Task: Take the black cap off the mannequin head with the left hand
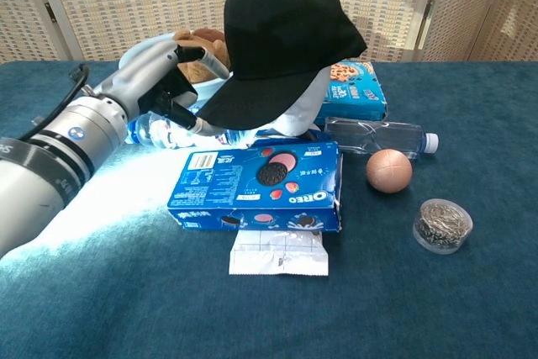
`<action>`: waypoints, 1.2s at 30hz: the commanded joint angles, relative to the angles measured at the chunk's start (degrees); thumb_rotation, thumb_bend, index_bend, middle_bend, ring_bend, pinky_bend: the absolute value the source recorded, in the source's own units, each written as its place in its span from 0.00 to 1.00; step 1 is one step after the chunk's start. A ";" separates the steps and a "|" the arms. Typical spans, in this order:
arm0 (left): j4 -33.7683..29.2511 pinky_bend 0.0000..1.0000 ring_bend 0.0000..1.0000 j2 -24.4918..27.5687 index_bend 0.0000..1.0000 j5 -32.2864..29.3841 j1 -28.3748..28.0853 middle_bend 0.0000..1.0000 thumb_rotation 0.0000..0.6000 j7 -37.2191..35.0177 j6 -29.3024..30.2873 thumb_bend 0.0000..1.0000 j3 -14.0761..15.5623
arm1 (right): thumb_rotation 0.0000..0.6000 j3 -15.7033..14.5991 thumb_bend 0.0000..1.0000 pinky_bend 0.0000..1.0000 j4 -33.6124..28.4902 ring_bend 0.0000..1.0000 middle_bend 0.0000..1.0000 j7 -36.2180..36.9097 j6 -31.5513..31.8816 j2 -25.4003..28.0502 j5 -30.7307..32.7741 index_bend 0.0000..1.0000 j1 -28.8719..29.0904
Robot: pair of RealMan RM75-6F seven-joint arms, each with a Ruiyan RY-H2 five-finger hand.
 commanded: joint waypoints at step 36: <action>8.81 1.00 1.00 -1.33 0.54 4.54 -0.68 1.00 1.00 -12.21 8.00 0.33 -0.65 | 1.00 0.21 0.29 0.29 -0.48 0.19 0.28 -0.55 -0.56 0.25 0.29 0.33 0.19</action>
